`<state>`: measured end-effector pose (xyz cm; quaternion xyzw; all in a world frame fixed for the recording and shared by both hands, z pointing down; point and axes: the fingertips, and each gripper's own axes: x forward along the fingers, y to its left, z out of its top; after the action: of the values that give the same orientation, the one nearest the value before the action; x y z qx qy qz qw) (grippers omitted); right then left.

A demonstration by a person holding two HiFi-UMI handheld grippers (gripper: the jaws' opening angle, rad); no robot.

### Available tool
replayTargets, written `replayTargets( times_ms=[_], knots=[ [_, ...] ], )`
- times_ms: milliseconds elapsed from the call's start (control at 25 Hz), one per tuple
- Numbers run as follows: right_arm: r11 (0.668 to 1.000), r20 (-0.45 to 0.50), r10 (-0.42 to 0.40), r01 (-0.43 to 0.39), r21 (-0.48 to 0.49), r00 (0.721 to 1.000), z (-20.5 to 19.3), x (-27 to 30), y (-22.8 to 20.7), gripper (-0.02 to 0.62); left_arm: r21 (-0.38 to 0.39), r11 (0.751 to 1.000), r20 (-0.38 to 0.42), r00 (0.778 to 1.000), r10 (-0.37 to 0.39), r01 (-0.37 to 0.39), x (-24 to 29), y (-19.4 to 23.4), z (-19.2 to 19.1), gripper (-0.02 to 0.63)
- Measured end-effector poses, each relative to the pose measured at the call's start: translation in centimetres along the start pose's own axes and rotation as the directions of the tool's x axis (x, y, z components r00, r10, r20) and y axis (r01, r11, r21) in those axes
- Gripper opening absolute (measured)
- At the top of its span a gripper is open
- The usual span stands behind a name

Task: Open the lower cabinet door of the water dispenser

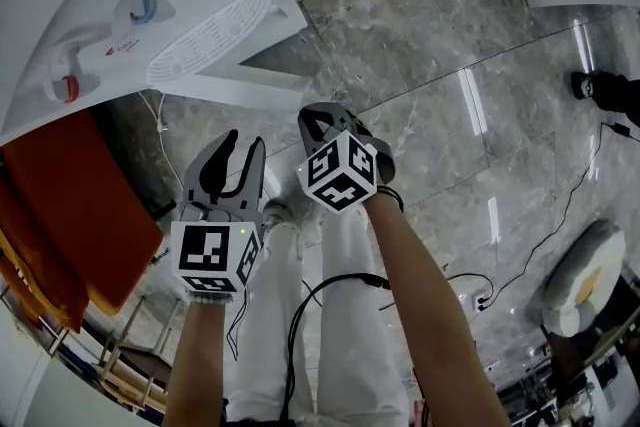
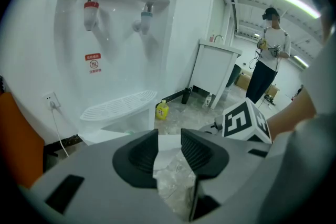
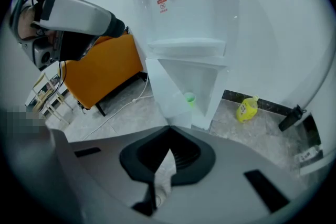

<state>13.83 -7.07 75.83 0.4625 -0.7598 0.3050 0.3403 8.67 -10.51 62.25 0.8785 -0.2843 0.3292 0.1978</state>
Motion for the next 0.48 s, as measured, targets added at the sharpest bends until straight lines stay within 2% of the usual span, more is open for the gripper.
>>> replayTargets(
  times_ms=[240, 400, 480],
  knots=[
    [0.995, 0.024, -0.045, 0.043, 0.089, 0.999, 0.0, -2.1, -1.0, 0.005, -0.085, 0.996, -0.042, 0.999, -0.007, 0.004, 1.1, -1.1, -0.5, 0.155],
    [0.991, 0.042, -0.080, 0.075, 0.113, 0.996, 0.6, -4.2, -2.4, 0.005, -0.129, 0.992, -0.081, 0.997, -0.006, -0.004, 2.1, -1.9, -0.9, 0.159],
    [0.987, 0.057, -0.103, 0.095, 0.131, 0.993, 1.1, -5.4, -3.2, 0.005, -0.178, 0.984, -0.096, 0.995, -0.005, -0.012, 2.7, -2.2, -1.2, 0.162]
  ],
)
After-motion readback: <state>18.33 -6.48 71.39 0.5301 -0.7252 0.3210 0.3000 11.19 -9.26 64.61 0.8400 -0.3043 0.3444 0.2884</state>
